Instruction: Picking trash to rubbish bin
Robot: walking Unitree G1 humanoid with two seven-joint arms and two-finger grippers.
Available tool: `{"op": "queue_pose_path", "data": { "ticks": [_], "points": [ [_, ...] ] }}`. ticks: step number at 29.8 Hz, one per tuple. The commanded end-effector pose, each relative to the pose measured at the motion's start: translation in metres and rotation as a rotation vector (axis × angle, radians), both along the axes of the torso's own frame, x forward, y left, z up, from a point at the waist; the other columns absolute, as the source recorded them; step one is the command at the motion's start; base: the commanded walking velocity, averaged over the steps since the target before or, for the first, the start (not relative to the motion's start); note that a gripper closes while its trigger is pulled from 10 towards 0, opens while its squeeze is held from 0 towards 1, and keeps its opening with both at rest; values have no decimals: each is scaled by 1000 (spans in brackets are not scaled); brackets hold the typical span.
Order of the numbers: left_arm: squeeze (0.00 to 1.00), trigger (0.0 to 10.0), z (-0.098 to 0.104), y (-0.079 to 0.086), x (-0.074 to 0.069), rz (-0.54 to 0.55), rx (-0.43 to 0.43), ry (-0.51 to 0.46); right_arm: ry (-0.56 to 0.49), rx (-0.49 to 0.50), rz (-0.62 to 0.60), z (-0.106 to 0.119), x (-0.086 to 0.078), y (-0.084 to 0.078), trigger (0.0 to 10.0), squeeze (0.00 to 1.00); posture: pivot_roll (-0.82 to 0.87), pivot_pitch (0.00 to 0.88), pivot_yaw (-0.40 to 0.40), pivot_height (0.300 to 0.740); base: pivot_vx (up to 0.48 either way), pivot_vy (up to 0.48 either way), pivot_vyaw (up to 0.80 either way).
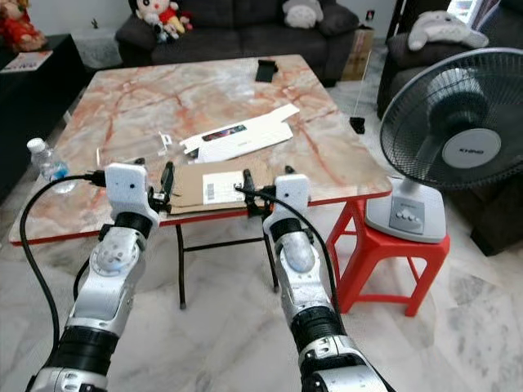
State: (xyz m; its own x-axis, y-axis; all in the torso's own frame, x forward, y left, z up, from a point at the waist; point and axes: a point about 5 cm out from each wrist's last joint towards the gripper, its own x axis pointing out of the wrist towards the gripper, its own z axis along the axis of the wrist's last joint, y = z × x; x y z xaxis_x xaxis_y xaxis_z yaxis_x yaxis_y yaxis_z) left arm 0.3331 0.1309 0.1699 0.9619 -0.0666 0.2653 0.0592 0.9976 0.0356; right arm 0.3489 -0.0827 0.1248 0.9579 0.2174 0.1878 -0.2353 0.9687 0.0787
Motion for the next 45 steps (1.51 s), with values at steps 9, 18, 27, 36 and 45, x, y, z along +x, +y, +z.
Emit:
{"op": "queue_pose_path", "data": {
  "ticks": [9, 18, 27, 36, 45],
  "points": [
    [1000, 10000, -11, -6, 2, -67, -38, 62, 2, 6, 30, -2, -7, 12, 10000, 0, -21, 0, 130, 740, 0, 0, 0],
    [1000, 10000, -36, 9, -11, -20, -41, 132, -6, -3, 68, 4, -3, 20, 10000, 0, -16, 0, 97, 740, 0, 0, 0],
    [0, 10000, -21, 11, 7, 23, -74, 92, -18, -21, 99, 10, 0, 21, 10000, 0, -11, 0, 50, 740, 0, 0, 0],
    [0, 10000, -22, 11, 11, 74, -84, 97, -43, -63, 133, 11, -3, 21, 10000, 0, -17, 0, 19, 740, 0, 0, 47],
    [0, 10000, -24, 6, 11, 65, -85, 105, -34, -41, 128, 12, -2, 16, 10000, 0, -17, 0, 25, 740, 0, 0, 0]
  ]
}}
